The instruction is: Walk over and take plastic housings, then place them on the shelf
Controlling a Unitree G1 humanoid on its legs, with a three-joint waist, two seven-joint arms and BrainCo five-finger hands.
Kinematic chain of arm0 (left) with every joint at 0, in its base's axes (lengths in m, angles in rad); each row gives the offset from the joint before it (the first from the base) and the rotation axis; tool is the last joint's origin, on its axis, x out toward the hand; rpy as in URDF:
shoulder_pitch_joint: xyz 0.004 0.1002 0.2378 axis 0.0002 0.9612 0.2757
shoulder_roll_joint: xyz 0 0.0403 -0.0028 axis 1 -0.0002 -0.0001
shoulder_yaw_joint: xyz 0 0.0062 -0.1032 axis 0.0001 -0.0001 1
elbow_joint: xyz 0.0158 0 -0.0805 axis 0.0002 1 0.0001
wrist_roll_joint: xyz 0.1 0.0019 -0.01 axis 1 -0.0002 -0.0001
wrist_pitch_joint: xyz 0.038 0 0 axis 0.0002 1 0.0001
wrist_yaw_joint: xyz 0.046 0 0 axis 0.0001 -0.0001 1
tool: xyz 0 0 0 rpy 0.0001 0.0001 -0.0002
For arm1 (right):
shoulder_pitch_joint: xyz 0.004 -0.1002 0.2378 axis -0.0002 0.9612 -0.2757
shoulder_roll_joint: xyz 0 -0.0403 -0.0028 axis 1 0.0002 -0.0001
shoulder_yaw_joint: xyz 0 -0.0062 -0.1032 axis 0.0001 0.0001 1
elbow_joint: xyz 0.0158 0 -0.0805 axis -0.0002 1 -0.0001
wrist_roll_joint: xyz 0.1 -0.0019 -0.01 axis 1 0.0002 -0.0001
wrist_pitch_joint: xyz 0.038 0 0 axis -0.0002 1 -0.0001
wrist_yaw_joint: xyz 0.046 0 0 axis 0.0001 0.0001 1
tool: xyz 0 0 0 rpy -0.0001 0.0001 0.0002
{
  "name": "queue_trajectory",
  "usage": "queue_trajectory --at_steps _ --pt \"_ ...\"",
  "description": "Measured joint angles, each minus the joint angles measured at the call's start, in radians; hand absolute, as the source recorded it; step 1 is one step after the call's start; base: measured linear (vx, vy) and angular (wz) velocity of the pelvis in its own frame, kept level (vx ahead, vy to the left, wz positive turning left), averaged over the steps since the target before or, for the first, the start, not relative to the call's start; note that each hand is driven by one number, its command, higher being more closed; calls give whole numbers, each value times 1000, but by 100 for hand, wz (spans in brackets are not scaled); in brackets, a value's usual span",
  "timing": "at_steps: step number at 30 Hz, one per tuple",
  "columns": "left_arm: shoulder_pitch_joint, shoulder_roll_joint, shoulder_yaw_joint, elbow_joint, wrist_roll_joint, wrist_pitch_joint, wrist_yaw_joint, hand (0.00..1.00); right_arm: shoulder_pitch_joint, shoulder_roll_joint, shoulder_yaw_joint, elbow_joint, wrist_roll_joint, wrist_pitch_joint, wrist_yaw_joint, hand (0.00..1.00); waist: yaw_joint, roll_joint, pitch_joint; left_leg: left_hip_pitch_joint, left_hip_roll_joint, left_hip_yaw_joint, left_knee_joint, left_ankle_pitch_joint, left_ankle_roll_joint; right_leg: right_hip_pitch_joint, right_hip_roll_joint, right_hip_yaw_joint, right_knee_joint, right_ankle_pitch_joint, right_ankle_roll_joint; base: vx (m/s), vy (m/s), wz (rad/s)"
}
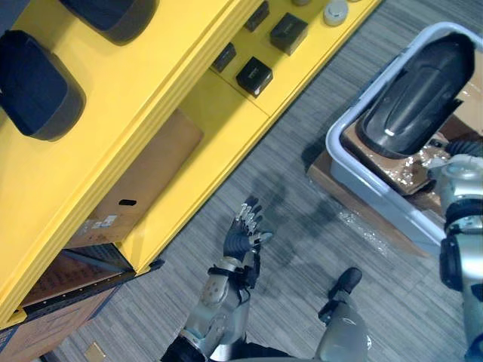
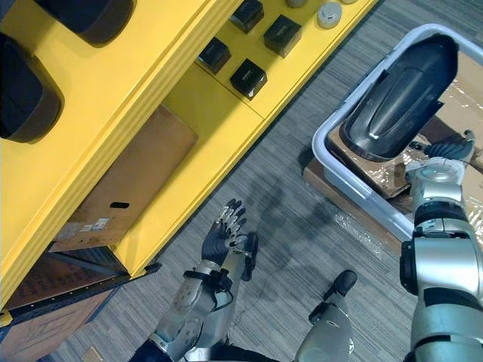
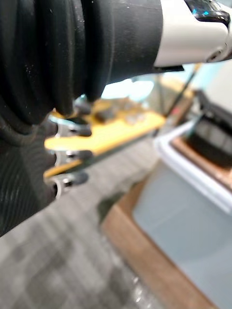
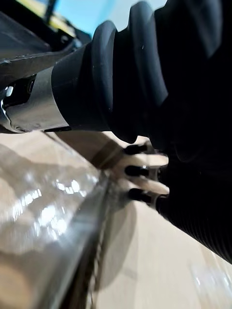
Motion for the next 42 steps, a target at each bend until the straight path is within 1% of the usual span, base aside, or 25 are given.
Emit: queue_trajectory --at_steps 1,4,8,10,14,18,19,25,28,30,31,32,36,39,42 --pt "0 0 -1 0 -4 -1 0 0 -5 -7 9 1 -9 4 -40 0 14 2 -1 -15 -2 -6 7 -1 0 -5 0 -8 -1 1 1 -34 24 15" --pt "0 0 -5 -2 -4 -8 0 0 -6 -8 14 1 -18 6 -108 0 29 4 -3 -20 -6 -18 12 -1 1 1 0 -23 -1 0 0 -28 3 12" --pt "3 0 -4 -16 -5 -10 0 0 -11 -10 13 0 -15 8 -181 0 32 4 -3 -9 -4 -20 14 -3 1 15 2 -25 -2 0 0 -45 1 0" --pt "10 0 -2 -27 -5 -10 -1 0 -11 -12 9 0 -13 10 -198 0 32 4 -3 5 -2 -19 15 -5 1 27 4 -25 -2 -1 -1 -57 3 -3" --pt "44 2 14 -58 -6 -11 -1 0 -10 -33 -22 -1 -11 14 -220 0 19 5 -4 40 1 -18 14 -8 1 64 7 -26 -4 -2 -4 -55 11 -2" --pt "63 4 26 -68 -11 -9 -3 0 -11 -46 -27 -4 5 15 -220 0 7 6 -4 84 5 -13 8 -8 1 102 9 -26 -5 -4 -6 -54 19 -3" --pt "74 4 27 -80 -13 -8 -5 0 -11 -47 -27 -7 5 15 -220 0 3 6 -4 96 6 -9 6 -8 1 112 9 -25 -5 -8 -11 -38 24 -2" --pt "100 6 22 -91 -13 -6 -24 0 -12 -47 -26 -36 5 14 -210 0 -8 6 -4 127 6 -4 -10 -7 0 137 7 -24 -5 -11 -11 -34 24 -2" --pt "102 8 14 -91 -13 -6 -23 0 -15 -46 -24 -35 5 9 -155 0 -9 6 -4 127 5 -3 -13 -5 0 137 5 -24 -5 -11 -11 -20 37 1" --pt "102 14 0 -89 -13 -6 -23 0 -19 -42 -15 -35 16 -4 -105 0 -6 6 -4 127 3 -3 -16 -3 -1 136 4 -25 -7 -11 -10 -11 35 3" --pt "102 16 -3 -88 -13 -6 -23 0 -20 -41 -15 -35 28 -15 -92 0 -5 6 -4 127 3 -3 -17 -2 0 136 4 -26 -7 -11 -10 -5 32 4" --pt "102 19 -7 -86 -13 -6 -23 0 -21 -39 -6 -35 49 -35 -69 0 -2 6 -4 126 2 -4 -21 0 -1 135 3 -26 -7 -10 -9 0 25 4" --pt "98 33 -10 -79 -13 -6 -21 0 -23 -26 31 -35 54 -74 -22 0 5 6 -4 118 0 -8 -24 3 -3 126 4 -30 -7 -10 -8 2 9 2" --pt "95 34 -10 -78 -15 -6 -20 0 -25 -23 33 -28 56 -84 1 0 7 8 -6 100 -5 -22 -24 6 -3 118 4 -49 -7 -10 -8 -3 28 12" --pt "92 35 -12 -78 -15 -6 -21 0 -25 -14 46 -28 72 -84 4 0 20 8 -6 98 -7 -24 -24 6 -3 118 1 -53 -3 -15 -4 -11 28 6"
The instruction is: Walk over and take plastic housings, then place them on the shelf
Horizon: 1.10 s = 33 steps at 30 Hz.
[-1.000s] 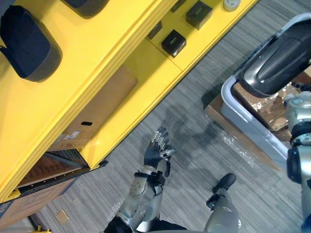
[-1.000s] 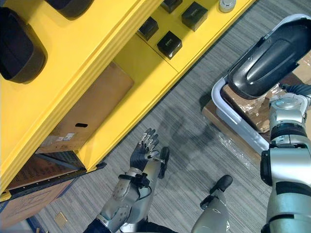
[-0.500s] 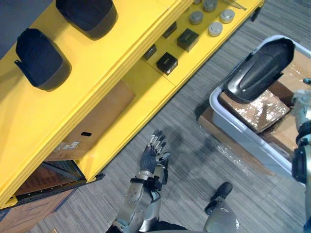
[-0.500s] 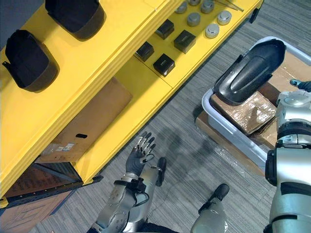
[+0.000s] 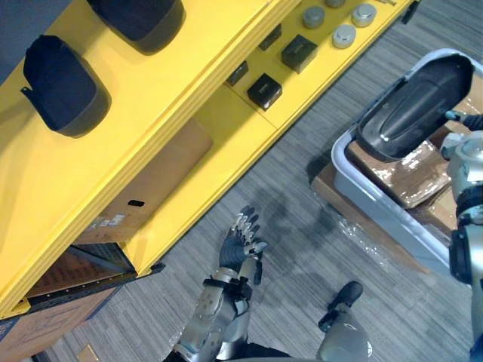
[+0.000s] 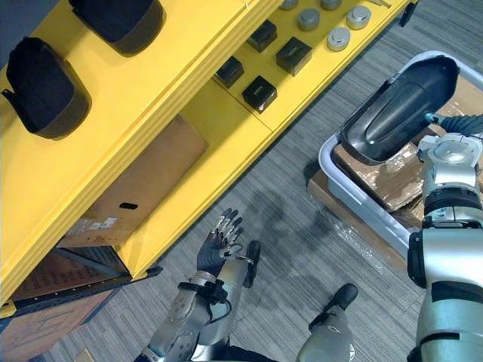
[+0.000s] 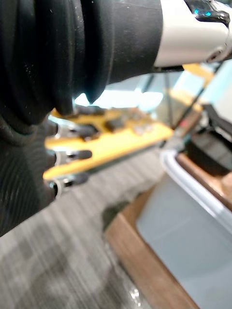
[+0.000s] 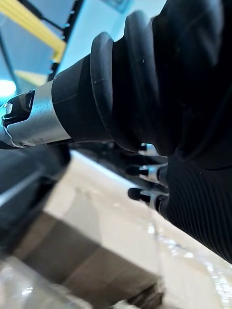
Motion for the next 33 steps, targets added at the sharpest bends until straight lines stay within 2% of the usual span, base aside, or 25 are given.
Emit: queue_trajectory --at_steps 4,9,11,14,18,19,26,28,30,33 --pt "-1 0 -5 3 0 1 -1 0 0 14 16 1 1 16 -2 0 8 0 0 -9 0 -1 1 0 0 -17 -3 0 18 -8 -3 -4 6 2" --pt "-16 -1 -10 30 -11 1 0 0 4 29 15 22 1 98 8 0 8 2 -2 -9 0 0 2 0 0 -26 -9 0 43 -25 -2 -21 14 0" --pt "-23 -1 -27 40 -31 5 14 0 20 29 13 43 1 123 50 0 11 13 -9 -14 -1 -1 4 0 0 -39 -16 1 68 -36 -4 -31 20 2" --pt "-26 -5 -43 41 -31 7 22 0 40 29 13 50 0 141 73 0 20 33 -24 -28 -1 -1 7 0 0 -55 -19 1 75 -37 -3 -40 17 -1" --pt "-33 -11 -45 45 -31 9 38 0 44 25 -23 49 1 162 85 0 25 37 -27 -27 -1 -4 12 -1 0 -56 -22 0 90 -50 -6 -43 12 2" --pt "-37 -15 -45 46 -31 13 45 0 48 24 -26 49 0 162 85 100 26 37 -27 -27 -2 -5 13 -1 0 -58 -26 0 100 -55 -4 -45 17 4" --pt "-66 -31 -46 87 -37 44 75 0 56 -13 -33 54 -29 166 110 100 33 39 -28 -44 -7 -6 15 -1 0 -85 -36 -1 122 -66 -5 -45 18 1" --pt "-73 -33 -49 95 -37 44 76 0 56 -30 -46 61 -28 171 121 100 36 48 -34 -51 -8 -8 15 -1 0 -89 -36 -4 122 -67 -4 -5 -1 4" --pt "-91 -32 -64 113 -38 44 77 0 56 -58 -66 67 -29 190 125 100 37 64 -46 -62 -10 -23 14 -1 -1 -91 -36 -19 121 -68 -1 -4 -7 11" --pt "-93 -33 -65 113 -38 44 77 0 53 -62 -79 69 -36 213 125 100 40 67 -48 -60 -8 -26 12 -1 -1 -88 -34 -25 121 -70 -1 3 -9 4"
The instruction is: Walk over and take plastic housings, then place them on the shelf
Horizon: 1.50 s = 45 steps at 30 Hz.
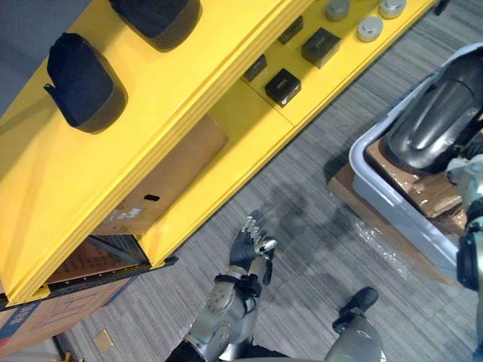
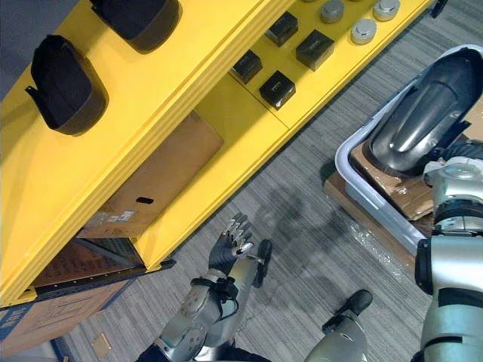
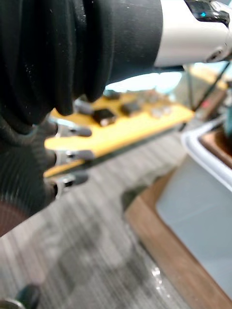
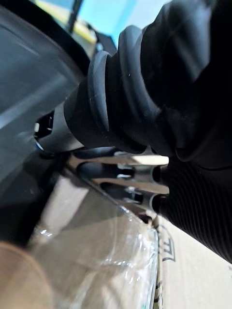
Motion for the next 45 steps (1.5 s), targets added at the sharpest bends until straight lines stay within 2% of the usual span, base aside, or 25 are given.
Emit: queue_trajectory --at_steps 5,11,13,17,19,21,23,25,26,27,28,29,33,35,38,41,43,45 --pt "0 1 -1 -12 0 0 -1 0 0 -12 -52 2 -66 29 -2 100 10 0 0 1 2 -2 1 0 0 4 1 -3 0 -1 -2 -13 1 1" --pt "13 14 5 -38 0 -2 -12 0 14 -4 -97 12 -138 25 3 100 7 -7 5 26 4 -12 5 -1 -2 45 6 -24 -1 -8 -13 -46 7 6" --pt "39 46 14 -86 0 -9 -28 0 14 15 -90 10 -175 4 6 100 -3 -24 18 38 10 -12 4 -2 -4 58 14 -24 -5 -9 -16 -56 -6 -1" --pt "71 80 72 -121 0 -18 -76 0 21 45 19 -13 -239 -28 32 100 -26 -72 52 70 28 1 -7 -4 -7 79 29 -11 -19 -8 -16 -36 -8 -13" --pt "81 101 101 -153 11 -22 -99 0 27 50 94 -58 -305 -63 47 100 -51 -106 75 91 38 14 -31 3 -16 83 37 3 -30 -3 -19 -34 -12 -18" --pt "74 112 109 -169 19 -21 -106 0 36 50 147 -101 -348 -85 48 100 -70 -129 83 109 42 29 -50 10 -20 86 41 16 -41 4 -18 -8 -18 -21" --pt "51 120 111 -177 28 4 -134 0 59 52 175 -157 -404 -88 42 100 -88 -142 83 127 53 44 -67 15 -26 88 49 32 -49 11 -23 10 -17 -24" --pt "-26 135 112 -173 49 65 -160 0 69 67 218 -234 -467 -86 20 100 -117 -154 82 150 72 67 -86 18 -32 87 67 58 -67 26 -35 12 -18 -35" --pt "-52 141 112 -171 47 82 -165 0 70 72 224 -254 -476 -86 16 100 -124 -158 83 157 77 74 -92 20 -34 86 71 61 -72 29 -38 6 -27 -44" --pt "-106 151 113 -159 38 116 -179 0 75 88 232 -286 -501 -86 1 100 -132 -171 78 168 85 96 -108 25 -39 74 77 83 -77 34 -41 2 -27 -46" --pt "-171 159 113 -133 17 151 -194 0 75 101 236 -314 -516 -86 -7 100 -149 -181 77 179 93 110 -120 30 -42 68 80 99 -79 36 -41 -2 -21 -41" --pt "-206 159 113 -110 10 161 -200 0 75 104 240 -323 -522 -87 -15 100 -160 -183 76 181 95 112 -122 31 -44 66 83 106 -80 38 -43 -17 -15 -34" --pt "-439 158 136 114 -1 233 -202 0 67 151 259 -366 -583 -101 -40 100 -199 -223 58 192 123 176 -153 44 -51 22 107 169 -111 73 -65 -31 -4 -47" --pt "-516 156 142 191 -31 250 -202 0 49 157 261 -382 -584 -108 -44 100 -225 -223 58 194 126 194 -155 47 -50 10 108 184 -116 81 -64 -56 7 -29" --pt "-645 138 151 330 -101 301 -196 0 -16 177 280 -392 -596 -143 -86 100 -259 -224 57 193 135 233 -156 49 -49 -17 114 226 -132 103 -63 -62 13 -36" --pt "-714 121 154 416 -120 324 -194 0 -61 191 293 -392 -622 -164 -91 100 -268 -225 57 193 145 253 -156 51 -51 -31 125 249 -143 115 -68 -41 -8 -26" --pt "-769 107 156 457 -158 350 -193 0 -104 219 299 -393 -622 -180 -110 100 -289 -225 57 194 148 255 -172 64 -56 -39 130 251 -143 118 -68 -40 -37 -8" --pt "-806 97 160 482 -178 354 -172 0 -123 234 299 -398 -622 -203 -123 100 -290 -226 57 194 157 264 -175 66 -60 -49 139 263 -143 120 -71 -24 -41 -16"
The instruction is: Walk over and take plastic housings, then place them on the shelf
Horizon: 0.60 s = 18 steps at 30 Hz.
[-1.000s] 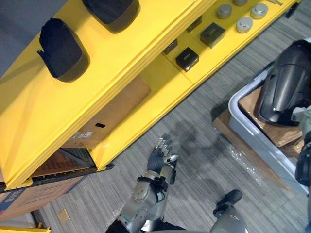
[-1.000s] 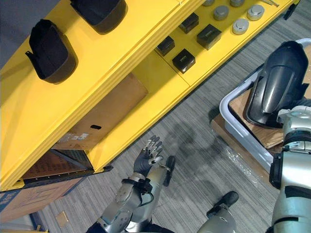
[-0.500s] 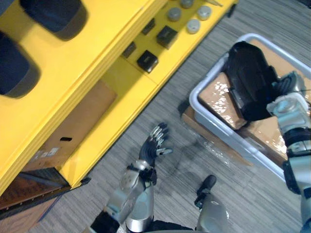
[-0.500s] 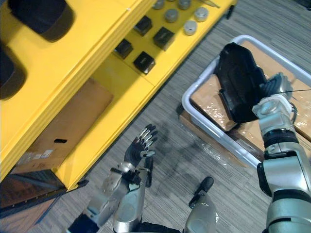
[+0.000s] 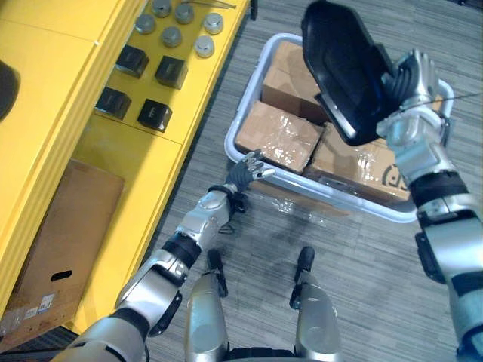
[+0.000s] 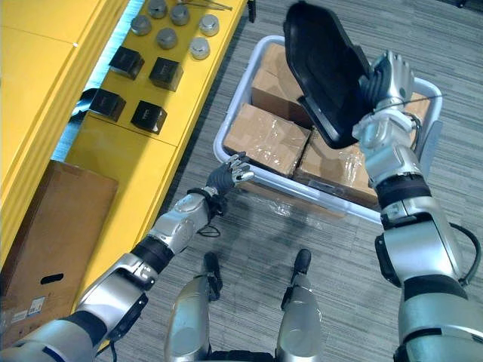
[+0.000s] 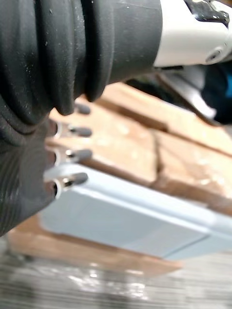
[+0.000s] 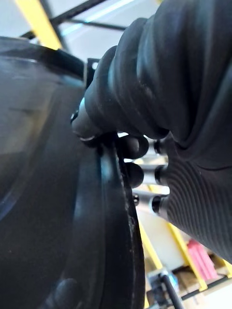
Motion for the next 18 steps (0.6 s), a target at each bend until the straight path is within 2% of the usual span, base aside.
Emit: queue_trajectory --at_steps 2,4,8,11,13,15,18 --pt "-36 -9 3 26 -11 1 20 0 -23 14 0 -5 0 -13 -10 100 -1 -2 0 0 1 14 -12 8 -2 -17 2 14 0 6 -5 -14 -29 -19" --pt "-72 -25 19 65 -49 22 54 0 -31 40 0 -16 2 -34 -32 100 -18 -8 2 7 1 18 -32 18 -4 -22 4 17 0 7 -6 4 -22 -5" --pt "-84 -26 24 80 -107 22 78 0 -32 76 1 -50 6 -53 -49 100 -32 -21 2 29 0 43 -45 20 -5 -23 4 39 0 8 -6 14 -6 -14" --pt "-107 -31 33 80 -153 -28 109 0 -32 100 1 -75 42 -74 -51 100 -52 -25 2 32 1 46 -47 20 -5 -23 4 42 0 8 -6 -1 1 -2" --pt "-117 -36 42 80 -166 -61 123 0 -27 112 0 -82 45 -79 -51 100 -56 -25 2 35 1 51 -47 20 -5 -24 4 47 -1 8 -6 -4 4 -6" --pt "-132 -56 65 80 -167 -117 150 0 -6 127 0 -104 50 -83 -52 100 -57 -25 2 40 1 55 -49 20 -5 -24 5 53 -1 8 -6 -5 5 -8" --pt "-142 -65 80 79 -168 -169 172 0 35 180 -1 -126 54 -112 -53 100 -66 -34 2 58 0 71 -58 20 -5 -22 5 69 -1 8 -5 1 7 -13"
